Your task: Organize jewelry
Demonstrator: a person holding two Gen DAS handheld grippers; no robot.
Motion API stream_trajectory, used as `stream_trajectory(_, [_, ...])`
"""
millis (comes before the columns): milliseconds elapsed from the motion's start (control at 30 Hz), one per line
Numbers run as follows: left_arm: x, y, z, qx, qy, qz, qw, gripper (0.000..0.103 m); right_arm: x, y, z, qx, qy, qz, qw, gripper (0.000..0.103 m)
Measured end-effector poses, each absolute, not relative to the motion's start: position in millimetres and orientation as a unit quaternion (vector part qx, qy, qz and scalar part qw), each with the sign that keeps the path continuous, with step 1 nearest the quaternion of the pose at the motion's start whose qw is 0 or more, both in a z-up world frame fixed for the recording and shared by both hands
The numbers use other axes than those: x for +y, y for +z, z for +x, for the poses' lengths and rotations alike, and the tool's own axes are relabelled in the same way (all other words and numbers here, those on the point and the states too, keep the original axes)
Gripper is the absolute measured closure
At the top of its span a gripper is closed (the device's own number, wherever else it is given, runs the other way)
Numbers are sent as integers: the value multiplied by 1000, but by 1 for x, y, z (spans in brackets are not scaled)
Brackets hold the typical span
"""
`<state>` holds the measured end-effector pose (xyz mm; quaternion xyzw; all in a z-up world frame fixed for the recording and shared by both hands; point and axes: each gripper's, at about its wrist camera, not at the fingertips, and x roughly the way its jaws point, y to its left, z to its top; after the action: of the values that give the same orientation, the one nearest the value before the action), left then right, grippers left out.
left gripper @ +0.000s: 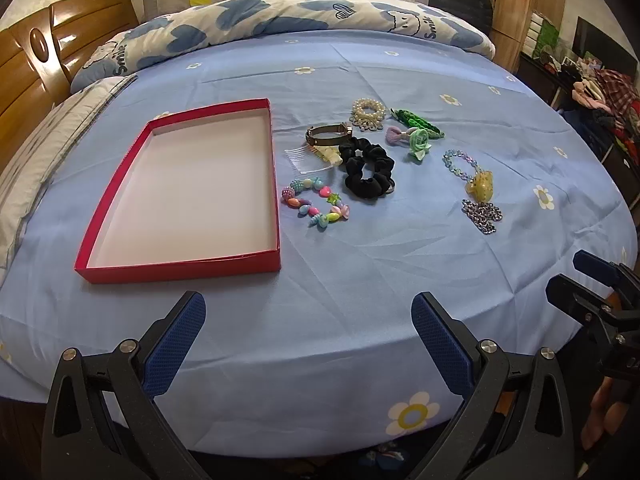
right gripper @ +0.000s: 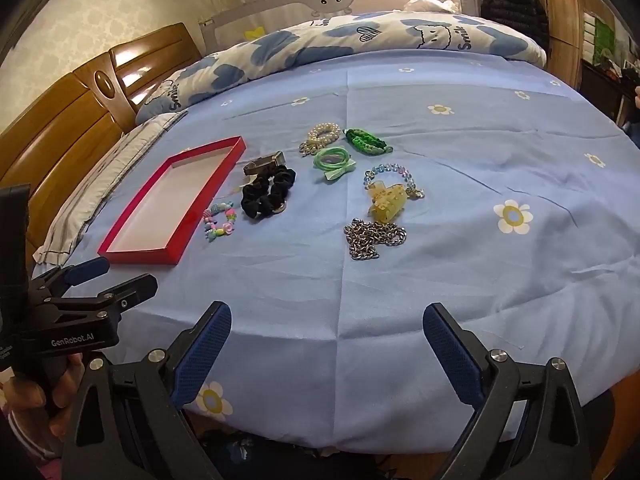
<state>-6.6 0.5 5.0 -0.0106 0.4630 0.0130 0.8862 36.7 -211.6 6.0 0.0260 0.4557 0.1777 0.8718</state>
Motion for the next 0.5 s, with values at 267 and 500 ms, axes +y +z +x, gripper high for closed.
stream_trajectory(267, [1, 6, -6, 462, 13, -11, 887, 0, -211, 8, 35, 454, 181, 26, 872, 5])
stream_trajectory(500, [1, 5, -7, 462, 13, -10, 887, 0, -210, 11, 34, 451, 183, 23, 873, 5])
